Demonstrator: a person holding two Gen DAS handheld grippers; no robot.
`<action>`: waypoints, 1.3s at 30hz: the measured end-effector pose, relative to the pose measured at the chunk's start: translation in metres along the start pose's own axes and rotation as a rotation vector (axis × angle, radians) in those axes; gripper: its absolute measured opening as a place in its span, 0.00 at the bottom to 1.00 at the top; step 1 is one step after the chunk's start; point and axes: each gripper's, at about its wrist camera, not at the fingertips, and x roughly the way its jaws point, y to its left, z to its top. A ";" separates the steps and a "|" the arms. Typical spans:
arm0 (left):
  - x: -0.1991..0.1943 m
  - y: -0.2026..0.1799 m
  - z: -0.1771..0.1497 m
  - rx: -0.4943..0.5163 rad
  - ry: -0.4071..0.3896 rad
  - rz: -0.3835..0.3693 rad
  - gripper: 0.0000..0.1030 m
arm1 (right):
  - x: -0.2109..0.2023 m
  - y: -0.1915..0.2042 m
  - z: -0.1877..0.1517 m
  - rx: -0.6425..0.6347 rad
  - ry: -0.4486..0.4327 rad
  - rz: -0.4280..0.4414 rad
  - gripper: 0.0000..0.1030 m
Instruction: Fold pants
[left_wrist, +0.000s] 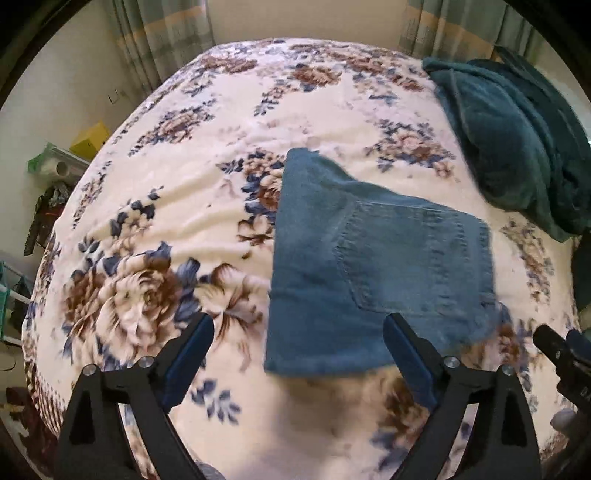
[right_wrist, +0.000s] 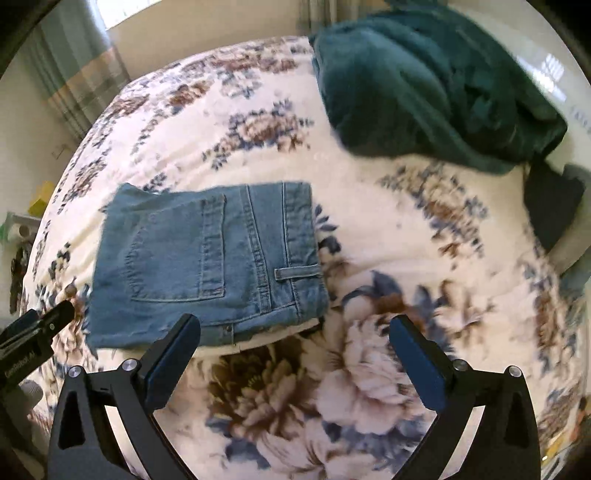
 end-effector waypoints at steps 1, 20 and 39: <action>-0.006 -0.004 0.001 -0.001 -0.007 0.000 0.91 | -0.011 0.000 -0.002 -0.009 -0.009 -0.001 1.00; -0.305 -0.035 -0.074 -0.015 -0.272 0.056 0.91 | -0.355 -0.044 -0.068 -0.128 -0.259 0.074 1.00; -0.478 -0.014 -0.147 0.017 -0.415 0.041 0.91 | -0.581 -0.030 -0.152 -0.172 -0.432 0.117 1.00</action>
